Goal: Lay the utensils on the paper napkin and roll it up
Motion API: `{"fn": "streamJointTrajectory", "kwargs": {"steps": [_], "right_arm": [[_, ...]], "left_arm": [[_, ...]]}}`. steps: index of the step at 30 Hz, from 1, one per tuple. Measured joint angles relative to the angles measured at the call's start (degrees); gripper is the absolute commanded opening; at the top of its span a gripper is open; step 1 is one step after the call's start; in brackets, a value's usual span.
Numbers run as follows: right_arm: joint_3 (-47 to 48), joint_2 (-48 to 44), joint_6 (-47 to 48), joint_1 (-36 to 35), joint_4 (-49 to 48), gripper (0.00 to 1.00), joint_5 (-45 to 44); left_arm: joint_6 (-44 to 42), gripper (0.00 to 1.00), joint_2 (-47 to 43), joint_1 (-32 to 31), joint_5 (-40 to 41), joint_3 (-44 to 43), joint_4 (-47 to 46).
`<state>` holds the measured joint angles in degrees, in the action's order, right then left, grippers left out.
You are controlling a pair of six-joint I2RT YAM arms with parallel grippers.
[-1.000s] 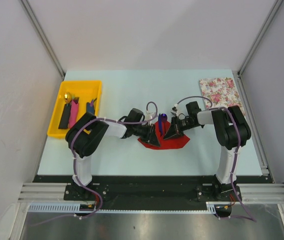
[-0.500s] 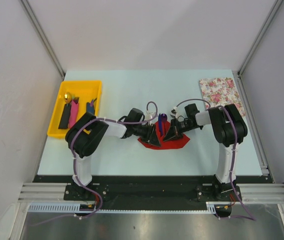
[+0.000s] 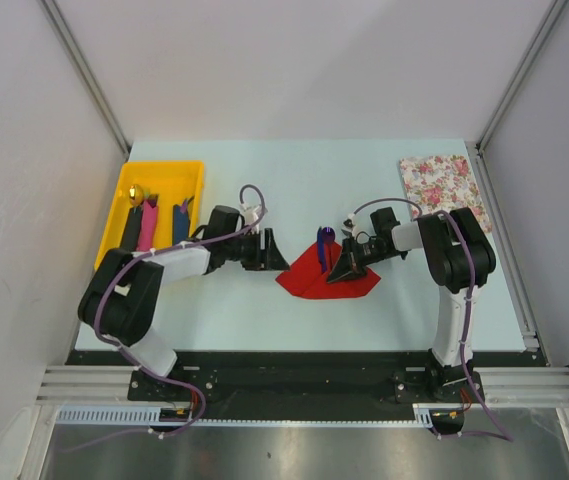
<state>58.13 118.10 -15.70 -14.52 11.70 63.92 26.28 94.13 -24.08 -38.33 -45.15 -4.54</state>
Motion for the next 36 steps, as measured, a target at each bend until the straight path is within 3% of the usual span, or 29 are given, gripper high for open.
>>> {"fn": "streamJointTrajectory", "kwargs": {"steps": [6, 10, 19, 31, 36], "right_arm": [[0.02, 0.0, 0.0, 0.0, 0.02, 0.07, -0.02], [0.07, 0.0, 0.07, 0.0, 0.17, 0.07, -0.11], [0.07, 0.0, 0.04, 0.0, 0.22, 0.07, -0.33], [0.13, 0.0, 0.0, -0.02, 0.35, 0.07, -0.44], [0.17, 0.0, 0.02, -0.02, 0.46, 0.07, -0.5]], "left_arm": [[-1.44, 0.65, 0.7, 0.68, 3.78, 1.81, 4.52], [-0.37, 0.64, 2.84, 0.57, 1.84, 1.46, 3.37], [6.21, 0.63, 9.79, -3.41, -4.98, -0.2, -8.44], [9.84, 0.69, 14.25, -5.53, -5.62, -2.56, -17.27], [9.64, 0.59, 14.05, -4.09, -6.01, -2.4, -16.39]]}}
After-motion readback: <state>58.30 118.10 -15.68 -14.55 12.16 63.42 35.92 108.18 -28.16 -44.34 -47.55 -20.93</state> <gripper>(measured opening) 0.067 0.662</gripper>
